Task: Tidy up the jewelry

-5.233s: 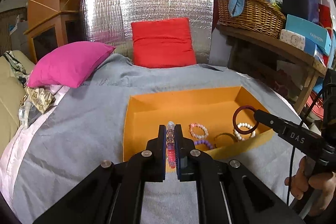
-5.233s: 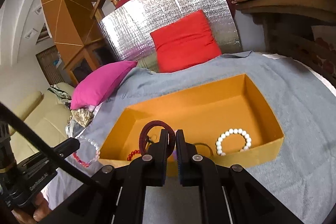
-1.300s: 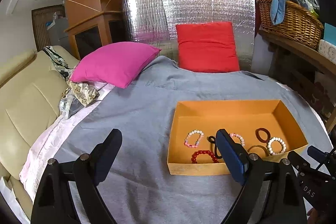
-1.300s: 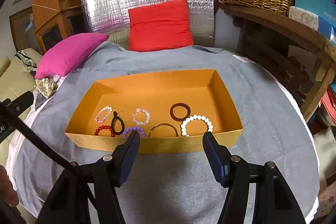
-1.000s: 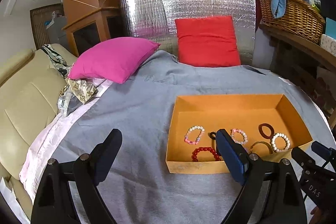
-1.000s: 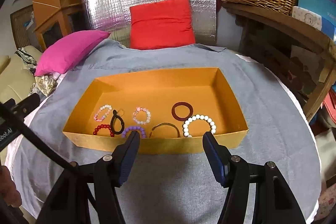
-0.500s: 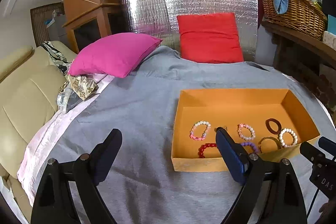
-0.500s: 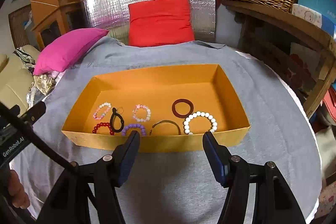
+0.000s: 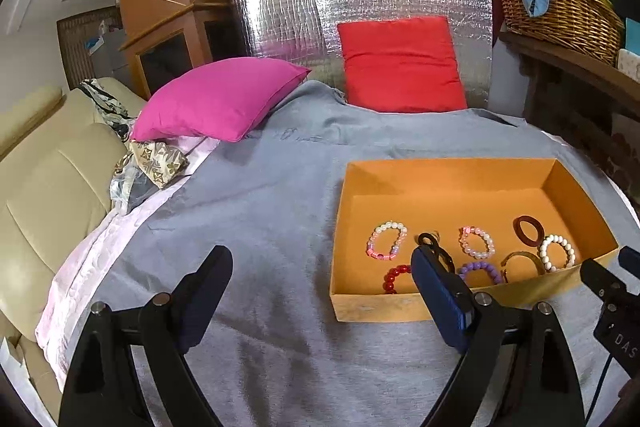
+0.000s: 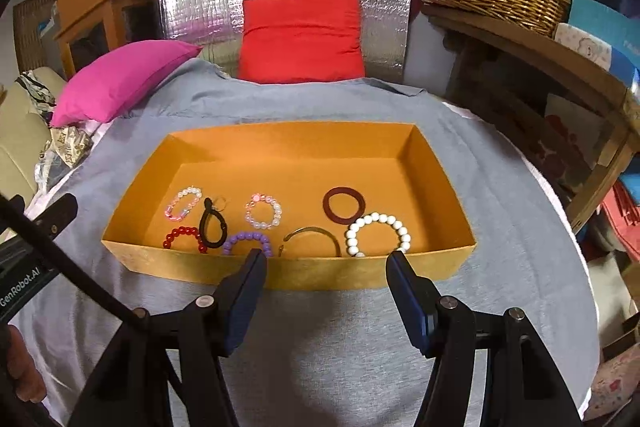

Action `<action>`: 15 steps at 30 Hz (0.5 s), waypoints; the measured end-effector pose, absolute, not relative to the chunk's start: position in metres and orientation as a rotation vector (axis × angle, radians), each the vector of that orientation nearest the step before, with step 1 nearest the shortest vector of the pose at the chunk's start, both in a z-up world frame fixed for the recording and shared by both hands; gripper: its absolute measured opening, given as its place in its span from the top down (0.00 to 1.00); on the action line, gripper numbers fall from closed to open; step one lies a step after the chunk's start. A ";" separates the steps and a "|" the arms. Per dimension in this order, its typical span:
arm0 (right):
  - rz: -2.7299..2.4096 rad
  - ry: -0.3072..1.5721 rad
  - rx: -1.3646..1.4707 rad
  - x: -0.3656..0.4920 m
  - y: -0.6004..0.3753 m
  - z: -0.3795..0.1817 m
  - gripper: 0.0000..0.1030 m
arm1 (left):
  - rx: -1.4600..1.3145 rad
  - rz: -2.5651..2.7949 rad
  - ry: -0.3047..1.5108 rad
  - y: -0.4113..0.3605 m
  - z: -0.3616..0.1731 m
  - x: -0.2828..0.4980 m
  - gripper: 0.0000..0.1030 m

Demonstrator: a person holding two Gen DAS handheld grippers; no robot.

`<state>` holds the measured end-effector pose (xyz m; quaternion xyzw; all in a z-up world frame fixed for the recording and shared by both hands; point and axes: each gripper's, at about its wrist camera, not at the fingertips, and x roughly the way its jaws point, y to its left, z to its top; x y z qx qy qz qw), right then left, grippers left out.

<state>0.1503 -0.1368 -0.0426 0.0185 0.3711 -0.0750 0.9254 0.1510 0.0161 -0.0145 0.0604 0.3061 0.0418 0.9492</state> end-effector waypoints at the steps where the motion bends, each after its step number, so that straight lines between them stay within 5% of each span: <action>1: -0.157 0.758 0.036 0.150 -0.139 -0.042 0.36 | 0.126 0.080 0.625 0.014 -0.015 0.151 0.12; 15: -0.197 0.734 -0.005 0.143 -0.152 -0.037 0.36 | 0.154 0.044 0.624 -0.018 -0.018 0.152 0.12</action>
